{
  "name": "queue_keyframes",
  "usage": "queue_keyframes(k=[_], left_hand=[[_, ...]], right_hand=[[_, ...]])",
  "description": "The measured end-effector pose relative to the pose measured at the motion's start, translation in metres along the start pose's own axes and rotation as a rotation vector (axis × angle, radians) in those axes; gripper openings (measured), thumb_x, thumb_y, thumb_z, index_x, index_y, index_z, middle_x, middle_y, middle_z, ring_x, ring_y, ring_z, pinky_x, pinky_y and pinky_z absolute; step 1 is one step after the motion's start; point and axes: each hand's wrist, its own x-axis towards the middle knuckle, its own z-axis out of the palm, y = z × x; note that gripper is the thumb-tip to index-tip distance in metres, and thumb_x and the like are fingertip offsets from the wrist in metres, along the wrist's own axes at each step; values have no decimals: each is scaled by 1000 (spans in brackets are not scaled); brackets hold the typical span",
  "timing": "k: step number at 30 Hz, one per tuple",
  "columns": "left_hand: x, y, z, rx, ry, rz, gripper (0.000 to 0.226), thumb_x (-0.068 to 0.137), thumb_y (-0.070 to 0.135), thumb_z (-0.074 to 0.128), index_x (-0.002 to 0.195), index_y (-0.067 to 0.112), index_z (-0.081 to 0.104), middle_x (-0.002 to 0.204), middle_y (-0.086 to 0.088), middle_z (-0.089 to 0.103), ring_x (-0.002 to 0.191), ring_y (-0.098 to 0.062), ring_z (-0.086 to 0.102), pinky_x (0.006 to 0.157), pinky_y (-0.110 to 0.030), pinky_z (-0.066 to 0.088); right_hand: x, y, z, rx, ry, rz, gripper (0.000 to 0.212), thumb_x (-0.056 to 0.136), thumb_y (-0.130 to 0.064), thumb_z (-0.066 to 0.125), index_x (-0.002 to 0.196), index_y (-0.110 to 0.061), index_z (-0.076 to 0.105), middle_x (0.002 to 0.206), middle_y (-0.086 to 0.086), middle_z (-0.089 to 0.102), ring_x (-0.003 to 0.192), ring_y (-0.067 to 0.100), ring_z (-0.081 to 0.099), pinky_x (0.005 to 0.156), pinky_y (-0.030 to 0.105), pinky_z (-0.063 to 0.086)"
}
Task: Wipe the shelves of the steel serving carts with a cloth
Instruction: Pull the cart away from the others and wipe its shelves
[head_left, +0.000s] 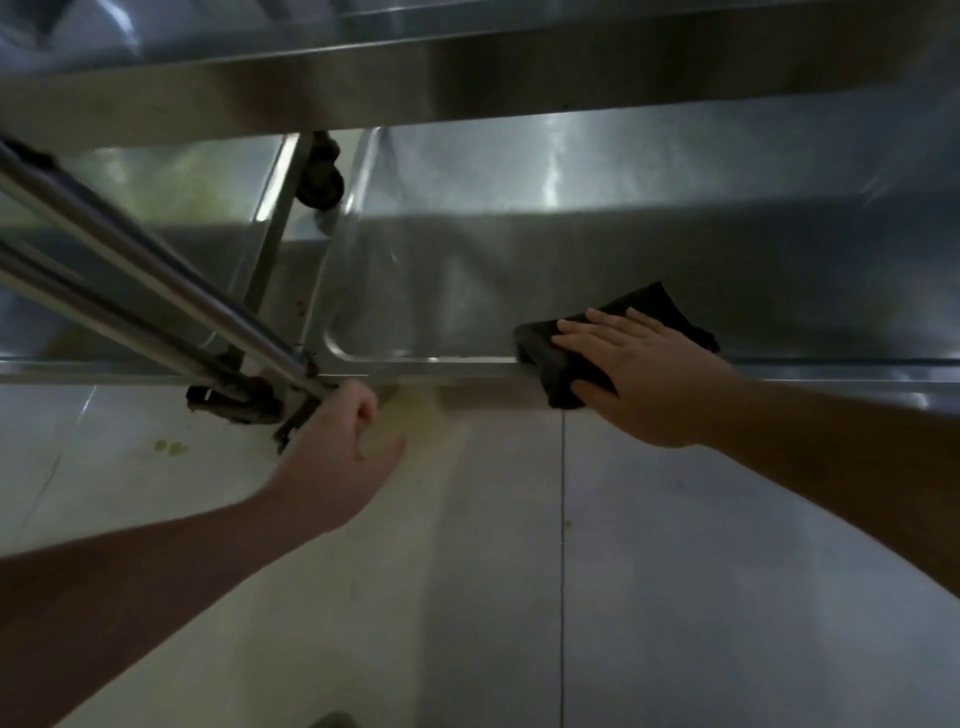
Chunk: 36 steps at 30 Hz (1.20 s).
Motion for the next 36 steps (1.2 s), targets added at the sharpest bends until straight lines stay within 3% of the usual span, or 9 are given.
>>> queue_keyframes(k=[2,5,8,14,18,24,28,32,36], left_hand=[[8,31,11,50,-40,133,32,88,30,76,91,28,44,73,8,42,59,-9,38,56,-33,35],[20,75,26,124,-66,340,26,87,25,71,95,27,46,80,17,41,75,-3,45,63,-27,31],[33,104,43,188,-83,463,26,85,19,71,100,25,50,90,18,43,83,-8,42,71,-28,34],[54,165,84,198,-86,533,25,84,31,60,107,23,54,104,10,49,96,-19,51,87,-44,47],[69,209,110,192,-84,576,32,84,30,62,114,21,55,110,8,51,103,-20,53,94,-41,47],[71,251,149,336,-129,728,56,85,31,67,138,18,54,137,-3,54,127,-24,49,107,-37,36],[61,274,176,381,-218,812,77,86,34,66,157,15,43,161,-4,43,149,-22,38,119,-36,31],[56,290,197,453,-244,869,87,90,42,55,166,12,26,174,-5,23,161,-20,18,129,-32,9],[53,285,212,514,-267,835,94,92,48,52,169,12,12,177,-5,8,163,-19,6,131,-40,13]], right_hand=[[-16,21,-6,-5,-16,15,58,108,-55,29,163,-41,15,171,-17,12,158,6,2,124,33,-8],[-41,51,-11,4,-21,47,58,109,-54,31,163,-41,14,171,-17,11,157,4,0,123,32,-9],[-69,79,-11,13,-13,106,58,109,-55,29,163,-42,12,172,-18,8,156,2,-4,122,31,-11],[-119,133,-19,8,-3,202,60,108,-54,30,163,-42,11,171,-21,7,155,-1,-6,125,31,-10],[-148,167,-22,2,2,251,62,106,-57,29,163,-43,11,169,-25,5,147,-10,-12,123,27,-12],[-186,208,-24,-34,31,329,66,101,-62,25,163,-43,13,170,-23,8,152,-6,-7,125,29,-9],[-211,232,-28,-27,40,401,66,101,-62,24,163,-42,14,171,-20,11,156,0,-1,128,34,-3],[-239,260,-35,-15,29,528,66,102,-60,26,164,-39,13,171,-10,16,158,11,8,129,40,3],[-255,280,-39,7,44,623,63,108,-53,29,165,-32,14,172,-3,19,158,15,11,128,39,4]])
